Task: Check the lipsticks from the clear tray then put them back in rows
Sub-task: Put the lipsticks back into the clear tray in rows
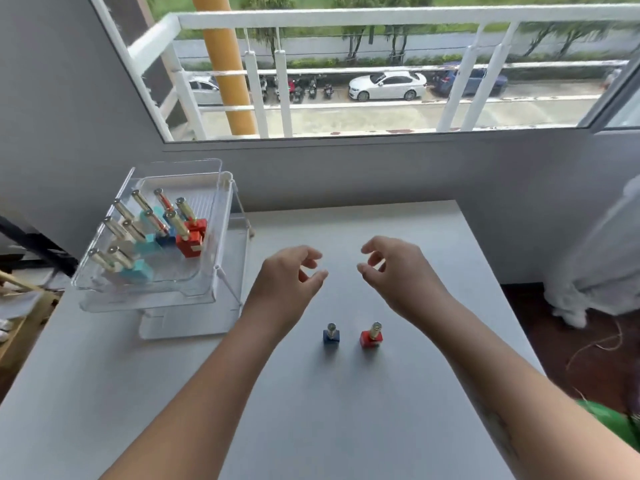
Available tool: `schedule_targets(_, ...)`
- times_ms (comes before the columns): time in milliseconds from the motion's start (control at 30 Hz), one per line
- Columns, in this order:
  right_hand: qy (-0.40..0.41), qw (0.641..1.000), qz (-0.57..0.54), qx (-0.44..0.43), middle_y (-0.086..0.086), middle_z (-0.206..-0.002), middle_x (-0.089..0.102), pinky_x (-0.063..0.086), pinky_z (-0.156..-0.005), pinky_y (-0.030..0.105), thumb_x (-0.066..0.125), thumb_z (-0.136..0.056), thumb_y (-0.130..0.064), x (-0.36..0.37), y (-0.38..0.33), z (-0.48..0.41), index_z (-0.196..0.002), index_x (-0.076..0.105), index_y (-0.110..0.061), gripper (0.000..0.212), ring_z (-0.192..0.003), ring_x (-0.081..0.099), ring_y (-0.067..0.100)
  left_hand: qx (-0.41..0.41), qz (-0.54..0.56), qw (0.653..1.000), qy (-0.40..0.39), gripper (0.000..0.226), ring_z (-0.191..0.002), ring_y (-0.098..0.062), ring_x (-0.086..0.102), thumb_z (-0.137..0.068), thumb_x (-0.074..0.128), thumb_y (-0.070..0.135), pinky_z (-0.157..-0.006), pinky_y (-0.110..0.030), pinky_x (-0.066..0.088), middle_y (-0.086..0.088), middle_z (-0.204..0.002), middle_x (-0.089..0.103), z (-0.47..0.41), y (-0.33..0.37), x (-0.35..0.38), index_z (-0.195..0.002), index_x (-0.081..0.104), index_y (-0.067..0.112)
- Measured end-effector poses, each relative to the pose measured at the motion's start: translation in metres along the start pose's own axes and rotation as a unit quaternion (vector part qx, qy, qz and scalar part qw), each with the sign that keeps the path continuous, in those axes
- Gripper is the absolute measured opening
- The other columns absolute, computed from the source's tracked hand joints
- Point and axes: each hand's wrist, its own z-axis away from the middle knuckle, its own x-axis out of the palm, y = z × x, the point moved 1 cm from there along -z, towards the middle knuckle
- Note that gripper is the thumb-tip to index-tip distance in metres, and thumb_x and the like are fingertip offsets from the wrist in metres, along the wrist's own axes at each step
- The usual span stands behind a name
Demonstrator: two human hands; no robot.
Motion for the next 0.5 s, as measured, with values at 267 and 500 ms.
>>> schedule_targets(267,-0.113,0.989,0.058,0.080,0.002,-0.118,0.056,0.047,-0.081,0.032,0.058,-0.092,-0.025,0.046,0.055,0.027,-0.120,0.056,-0.018,0.029,-0.096,0.056,0.018,-0.069,-0.030,0.991,-0.107,0.025,-0.073,-0.004,0.056,-0.086,0.070,0.025,-0.072,-0.020,0.043,0.007,-0.103,0.061,0.025,-0.034,0.058,-0.111,0.066,0.023)
schedule_targets(500,-0.134,0.981,0.100,0.099,0.002,-0.111,0.053,0.052,-0.074,0.035,0.051,-0.092,-0.018,0.069,0.069,0.040,-0.119,0.054,-0.017,0.027,-0.092,0.060,0.022,-0.094,-0.074,0.978,-0.173,0.030,-0.090,-0.013,0.059,-0.090,0.063,0.029,-0.080,-0.026,0.048,0.003,-0.110,0.061,0.041,-0.052,0.081,-0.119,0.063,0.023)
